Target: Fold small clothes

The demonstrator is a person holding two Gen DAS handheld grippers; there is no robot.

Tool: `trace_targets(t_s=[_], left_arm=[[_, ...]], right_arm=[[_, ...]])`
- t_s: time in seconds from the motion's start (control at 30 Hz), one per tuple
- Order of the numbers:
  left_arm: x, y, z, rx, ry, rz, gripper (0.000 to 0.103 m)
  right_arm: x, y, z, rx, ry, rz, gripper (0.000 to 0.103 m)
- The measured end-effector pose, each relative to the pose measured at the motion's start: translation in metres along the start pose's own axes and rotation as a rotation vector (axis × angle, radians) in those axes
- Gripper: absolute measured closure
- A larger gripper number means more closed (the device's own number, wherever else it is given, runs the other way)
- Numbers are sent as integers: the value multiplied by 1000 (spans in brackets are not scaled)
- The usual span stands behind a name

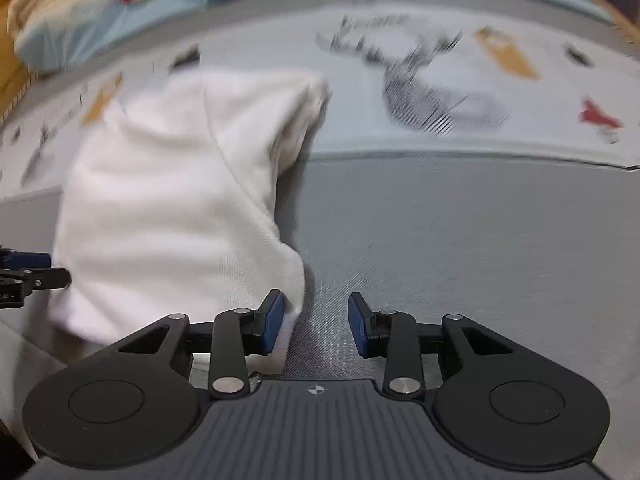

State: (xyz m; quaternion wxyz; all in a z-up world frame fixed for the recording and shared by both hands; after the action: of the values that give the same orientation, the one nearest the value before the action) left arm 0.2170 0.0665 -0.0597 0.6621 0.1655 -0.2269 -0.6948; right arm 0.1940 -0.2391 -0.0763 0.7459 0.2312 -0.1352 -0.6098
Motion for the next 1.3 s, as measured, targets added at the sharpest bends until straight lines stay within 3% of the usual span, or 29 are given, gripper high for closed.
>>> trace_targets(t_s=[0.03,0.07,0.17,0.3,0.37,0.47,0.5,0.57,0.63,0.83,0.93,1.3], left_arm=[[4,-1,17,56,0,-19,28],[7,-2,29,80,21,-34,20],[19,-9,71,147,93,-64,20],[40,-39,138,263,41,-32,16],[51,-62,165,325,9,-23,16],[72,-97,186,404,-17,-6,15],[78,-112,186,415,-5,10,15],[84,-128,184,363,18,75,15],[86,-138,184,333,21,150,15],[92,-135,182,372,127,113,13],[83,-135,169,318,132,157,2],[78,-133,161,305,120,197,2]], right_arm=[[0,-1,14,37,-9,11,67],[-1,-2,28,74,-24,31,67],[-8,-8,80,213,-64,61,64],[-25,-35,146,371,-28,67,49],[-37,-59,173,440,-38,79,31],[-52,-93,196,483,-72,58,25],[-56,-100,204,503,-81,50,25],[-66,-114,215,556,-110,46,18],[-70,-120,216,559,-153,59,18],[-70,-121,205,493,-137,34,18],[-74,-120,201,464,-125,21,18],[-90,-120,184,417,-135,102,18]])
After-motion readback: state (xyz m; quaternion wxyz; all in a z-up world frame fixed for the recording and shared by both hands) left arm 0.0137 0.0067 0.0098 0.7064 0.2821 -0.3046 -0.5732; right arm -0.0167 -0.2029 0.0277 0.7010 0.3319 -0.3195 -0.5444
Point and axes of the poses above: each gripper's, at about its wrist camera, not at the fingertips, and z roughly against the way its jaws point, x to its right, y to its top, the point moved 1 cm from there along -z, roughly the way its jaws point, and after that the axes turned 8 degrees about z, right-handed, at the moved point
